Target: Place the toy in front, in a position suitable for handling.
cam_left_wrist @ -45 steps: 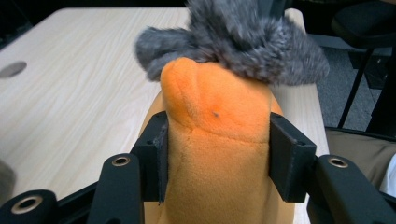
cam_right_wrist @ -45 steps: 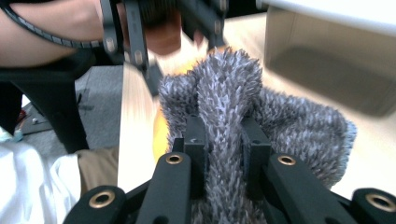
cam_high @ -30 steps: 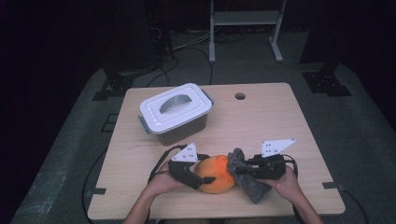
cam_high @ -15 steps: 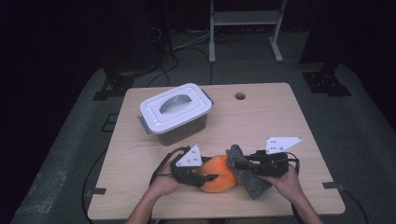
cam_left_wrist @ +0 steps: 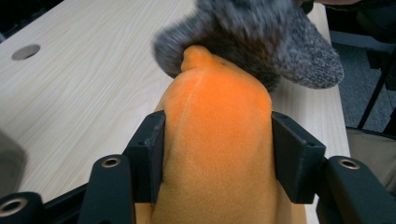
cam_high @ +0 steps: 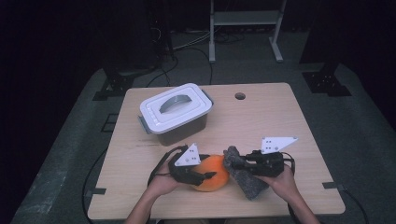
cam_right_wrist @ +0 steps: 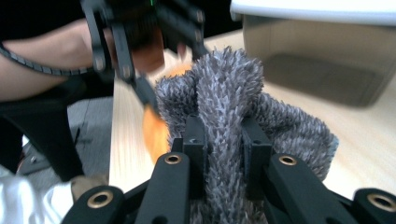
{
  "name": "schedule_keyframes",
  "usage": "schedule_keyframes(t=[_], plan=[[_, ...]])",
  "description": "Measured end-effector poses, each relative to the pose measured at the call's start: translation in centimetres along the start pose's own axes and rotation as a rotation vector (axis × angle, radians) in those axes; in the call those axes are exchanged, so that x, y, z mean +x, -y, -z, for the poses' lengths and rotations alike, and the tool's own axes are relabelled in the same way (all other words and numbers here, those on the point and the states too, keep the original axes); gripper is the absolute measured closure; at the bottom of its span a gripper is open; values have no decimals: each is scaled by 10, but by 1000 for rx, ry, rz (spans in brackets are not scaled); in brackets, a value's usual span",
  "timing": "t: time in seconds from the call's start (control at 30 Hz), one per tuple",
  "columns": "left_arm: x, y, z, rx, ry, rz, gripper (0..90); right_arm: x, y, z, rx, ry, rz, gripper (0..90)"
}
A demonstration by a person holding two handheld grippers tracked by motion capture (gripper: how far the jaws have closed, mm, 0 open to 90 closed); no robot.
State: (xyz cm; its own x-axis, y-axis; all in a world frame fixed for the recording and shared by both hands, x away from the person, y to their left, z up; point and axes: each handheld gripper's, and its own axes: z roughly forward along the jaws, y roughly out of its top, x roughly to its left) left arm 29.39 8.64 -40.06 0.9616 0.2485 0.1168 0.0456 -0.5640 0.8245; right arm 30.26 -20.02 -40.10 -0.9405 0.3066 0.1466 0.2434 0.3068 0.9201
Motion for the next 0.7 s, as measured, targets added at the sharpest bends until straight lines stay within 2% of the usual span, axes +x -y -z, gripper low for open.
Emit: schedule_keyframes(t=[0.07, 0.1, 0.17, 0.23, 0.33, 0.37, 0.4, 0.53, 0.7], plan=[[-3, -1, -3, 5, 5, -22, 384, 2, -2, -2, -1, 6, 11, 754], [-4, -2, -3, 5, 9, -24, 355, 3, -1, -7, 25, 7, 17, 754], [-3, -1, -3, 6, 13, -23, 335, 3, 0, -9, 41, 8, 20, 755], [0, 0, -2, -2, 26, 2, 257, 2, 5, -12, 76, 9, 20, 756], [4, 4, 0, 2, 27, 22, 205, 0, 7, -11, 81, 4, 7, 756], [9, 8, 2, -4, 33, 50, 179, -3, 10, -10, 86, 6, -1, 756], [9, 8, 2, -4, 33, 50, 169, -3, 10, -10, 86, 6, -1, 756], [19, 19, 4, -7, 76, 118, 147, -7, 17, -6, 98, -3, -26, 756], [26, 28, 6, -17, 110, 168, 159, -11, 23, -5, 133, -9, -43, 755]])
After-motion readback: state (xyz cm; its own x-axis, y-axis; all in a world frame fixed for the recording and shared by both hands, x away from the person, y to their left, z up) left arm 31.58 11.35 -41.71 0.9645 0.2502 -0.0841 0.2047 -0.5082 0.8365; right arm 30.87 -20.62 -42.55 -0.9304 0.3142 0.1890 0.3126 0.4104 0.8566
